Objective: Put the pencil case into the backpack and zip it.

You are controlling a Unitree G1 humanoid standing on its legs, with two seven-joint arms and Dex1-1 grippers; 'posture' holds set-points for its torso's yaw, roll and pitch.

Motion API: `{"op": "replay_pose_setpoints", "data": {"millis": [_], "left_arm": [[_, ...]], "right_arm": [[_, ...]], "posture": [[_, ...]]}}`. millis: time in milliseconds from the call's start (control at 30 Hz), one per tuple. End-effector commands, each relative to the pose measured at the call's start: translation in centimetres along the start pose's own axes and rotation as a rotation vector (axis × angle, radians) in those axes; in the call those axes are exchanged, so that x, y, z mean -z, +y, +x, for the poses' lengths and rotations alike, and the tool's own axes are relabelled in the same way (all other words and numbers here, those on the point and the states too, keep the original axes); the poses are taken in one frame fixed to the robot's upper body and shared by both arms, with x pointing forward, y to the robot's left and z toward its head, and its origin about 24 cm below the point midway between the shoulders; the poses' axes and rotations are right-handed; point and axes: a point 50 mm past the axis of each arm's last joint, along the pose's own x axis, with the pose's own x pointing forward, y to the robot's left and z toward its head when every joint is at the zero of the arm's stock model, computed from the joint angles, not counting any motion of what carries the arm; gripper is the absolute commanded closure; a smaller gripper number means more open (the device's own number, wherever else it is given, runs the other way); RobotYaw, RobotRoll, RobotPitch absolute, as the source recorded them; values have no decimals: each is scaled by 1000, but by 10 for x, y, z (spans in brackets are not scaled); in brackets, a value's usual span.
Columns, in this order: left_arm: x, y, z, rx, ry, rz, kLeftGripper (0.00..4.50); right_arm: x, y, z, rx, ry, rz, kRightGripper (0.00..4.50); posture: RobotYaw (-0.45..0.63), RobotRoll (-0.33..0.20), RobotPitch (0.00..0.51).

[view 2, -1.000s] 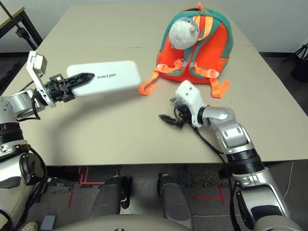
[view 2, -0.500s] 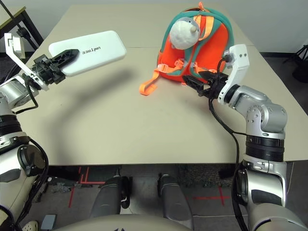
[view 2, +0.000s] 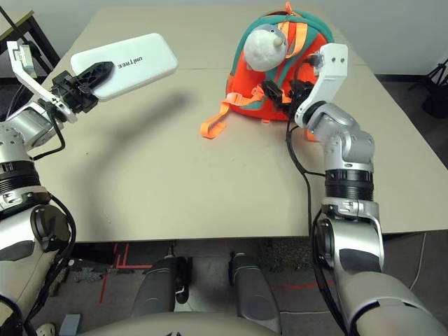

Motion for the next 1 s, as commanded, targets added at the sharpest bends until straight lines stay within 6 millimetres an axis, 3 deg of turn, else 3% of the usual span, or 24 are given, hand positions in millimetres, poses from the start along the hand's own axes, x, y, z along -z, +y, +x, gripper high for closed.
{"op": "replay_pose_setpoints", "data": {"millis": [33,267,333,667,1000], "left_arm": [[-9,-7,0,13,-32,43,3269],[-7,-7,0,11,-33,43,3269],[-7,-7,1,10,-32,43,3269],[-2,-7,5,15,-20,43,3269],[-1,-7,7,27,-21,25,3269]], "right_arm": [[4,0,9,10,-3,-19,0],[9,4,21,16,-8,-31,0],[9,4,22,15,-13,-37,367],[4,9,16,-56,-30,-72,3899],[-18,16,-13,-168,-29,-130,4068]], "posture": [[-94,0,90],[-89,0,89],[-87,0,88],[-101,0,89],[-107,0,97]]}}
